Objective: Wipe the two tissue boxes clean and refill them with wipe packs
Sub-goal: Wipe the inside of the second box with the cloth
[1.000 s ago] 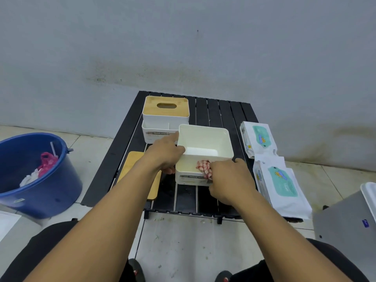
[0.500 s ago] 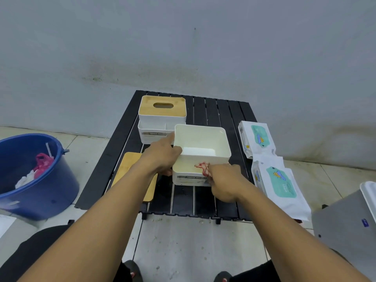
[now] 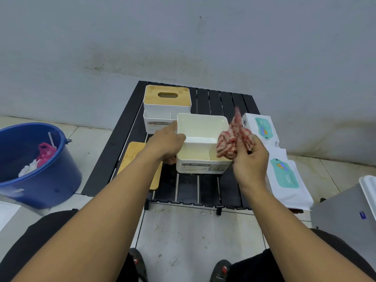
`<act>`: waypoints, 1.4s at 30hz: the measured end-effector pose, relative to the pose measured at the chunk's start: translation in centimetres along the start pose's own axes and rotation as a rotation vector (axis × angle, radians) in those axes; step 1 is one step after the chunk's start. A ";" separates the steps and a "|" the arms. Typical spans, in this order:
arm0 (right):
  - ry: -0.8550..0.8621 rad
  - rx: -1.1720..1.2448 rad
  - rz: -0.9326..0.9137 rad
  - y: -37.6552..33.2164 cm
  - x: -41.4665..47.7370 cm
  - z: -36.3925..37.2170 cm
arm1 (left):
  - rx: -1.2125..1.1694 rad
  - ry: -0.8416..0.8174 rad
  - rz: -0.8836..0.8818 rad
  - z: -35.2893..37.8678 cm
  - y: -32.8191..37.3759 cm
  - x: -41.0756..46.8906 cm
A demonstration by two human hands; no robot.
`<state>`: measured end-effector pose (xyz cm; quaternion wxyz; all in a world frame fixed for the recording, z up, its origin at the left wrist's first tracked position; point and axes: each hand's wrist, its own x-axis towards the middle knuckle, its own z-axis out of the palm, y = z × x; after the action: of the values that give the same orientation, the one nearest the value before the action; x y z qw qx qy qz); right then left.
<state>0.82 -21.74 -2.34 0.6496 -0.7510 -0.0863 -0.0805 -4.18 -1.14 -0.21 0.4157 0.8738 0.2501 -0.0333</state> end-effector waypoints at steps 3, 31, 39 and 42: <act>-0.104 -0.355 -0.738 -0.4 -2.8 1.4 | 0.033 0.015 0.019 0.0 0.1 0.1; -0.696 -1.200 -0.687 1.8 -4.9 1.3 | 0.091 0.048 0.032 0.4 0.4 0.5; -0.450 -0.996 -0.939 2.1 -5.6 3.6 | 0.209 0.042 0.041 0.4 0.1 0.8; -0.467 -1.081 -0.654 1.7 -4.4 1.2 | 0.161 0.037 0.009 0.2 0.1 1.0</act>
<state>-3.07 -20.86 -5.18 0.0890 -0.9035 -0.3950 -0.1404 -3.21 -0.91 -0.50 0.3397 0.9059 0.2503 -0.0351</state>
